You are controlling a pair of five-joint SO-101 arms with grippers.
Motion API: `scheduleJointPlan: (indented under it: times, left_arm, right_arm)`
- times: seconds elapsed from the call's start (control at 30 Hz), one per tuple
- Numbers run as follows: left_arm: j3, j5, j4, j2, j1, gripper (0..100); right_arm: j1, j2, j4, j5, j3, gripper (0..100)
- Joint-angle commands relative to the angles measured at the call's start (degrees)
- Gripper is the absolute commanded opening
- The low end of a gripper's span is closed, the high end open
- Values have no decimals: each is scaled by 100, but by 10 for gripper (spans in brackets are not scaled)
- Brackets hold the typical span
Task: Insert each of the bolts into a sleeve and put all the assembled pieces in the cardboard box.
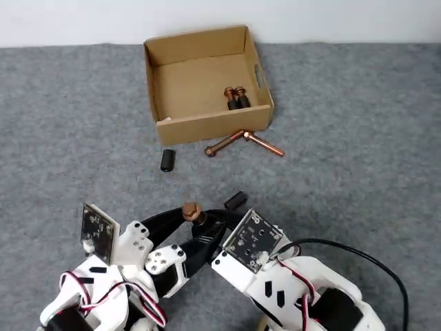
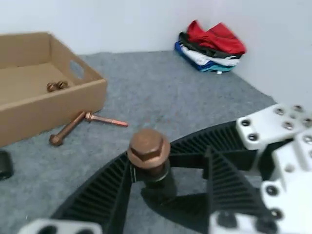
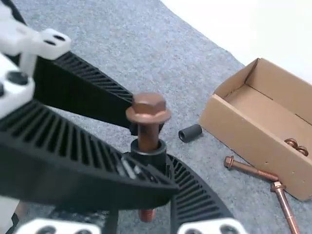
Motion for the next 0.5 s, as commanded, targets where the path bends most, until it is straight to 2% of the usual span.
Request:
scheduleJointPlan:
  times: [0.0,0.2,0.4,0.47]
  left_arm:
    - [-251,-229,176,62,-255,221]
    - [-620,-264,176,62,-598,221]
    - [-708,-281,149,53,-1143,217]
    - [-664,-290,149,53,-1433,180]
  right_arm:
    - [40,-31,-180,44,-105,9]
    - [110,-31,-171,-79,-26,9]
    - [725,-31,-189,-703,132,9]
    - [954,-31,-189,-949,132,9]
